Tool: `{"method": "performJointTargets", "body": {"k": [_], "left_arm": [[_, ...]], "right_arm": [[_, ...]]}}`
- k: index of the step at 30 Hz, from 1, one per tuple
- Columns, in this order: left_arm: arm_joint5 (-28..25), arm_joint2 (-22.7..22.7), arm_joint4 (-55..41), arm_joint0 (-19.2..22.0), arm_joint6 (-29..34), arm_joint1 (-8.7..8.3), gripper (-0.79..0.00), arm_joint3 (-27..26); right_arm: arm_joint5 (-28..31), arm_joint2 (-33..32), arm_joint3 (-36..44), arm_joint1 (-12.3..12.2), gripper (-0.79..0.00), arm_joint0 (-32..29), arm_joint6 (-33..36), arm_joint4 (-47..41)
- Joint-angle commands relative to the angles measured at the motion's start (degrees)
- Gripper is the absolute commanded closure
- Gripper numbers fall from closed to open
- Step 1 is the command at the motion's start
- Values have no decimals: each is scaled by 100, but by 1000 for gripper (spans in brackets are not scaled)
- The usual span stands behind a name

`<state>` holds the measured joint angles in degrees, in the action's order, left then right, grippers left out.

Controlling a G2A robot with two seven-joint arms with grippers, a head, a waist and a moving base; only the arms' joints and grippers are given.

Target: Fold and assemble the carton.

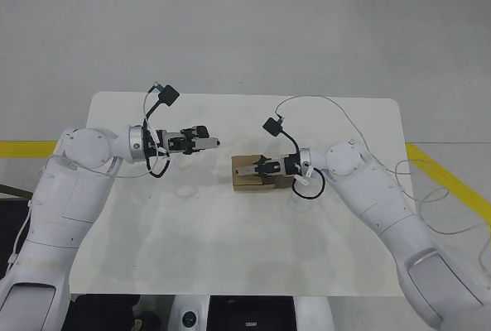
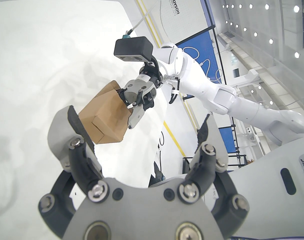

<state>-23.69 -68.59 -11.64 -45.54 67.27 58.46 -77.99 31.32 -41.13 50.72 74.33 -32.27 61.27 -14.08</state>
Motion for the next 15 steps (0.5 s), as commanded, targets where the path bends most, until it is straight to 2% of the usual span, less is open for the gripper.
{"method": "performJointTargets", "body": {"k": [1,7,13,15], "left_arm": [[0,0,0,0,-1,0,-785,0],[-136,-25,625,-108,-191,-46,-785,-211],[-866,-44,1434,-149,-567,-86,-785,-253],[-1135,-35,1710,-171,-748,-93,-785,-228]], "right_arm": [[7,-72,47,-34,-551,-21,67,21],[-33,-302,306,-168,-560,-177,252,167],[-180,-459,581,-289,-619,-308,398,498],[-226,-475,671,-316,-665,-331,464,625]]}}
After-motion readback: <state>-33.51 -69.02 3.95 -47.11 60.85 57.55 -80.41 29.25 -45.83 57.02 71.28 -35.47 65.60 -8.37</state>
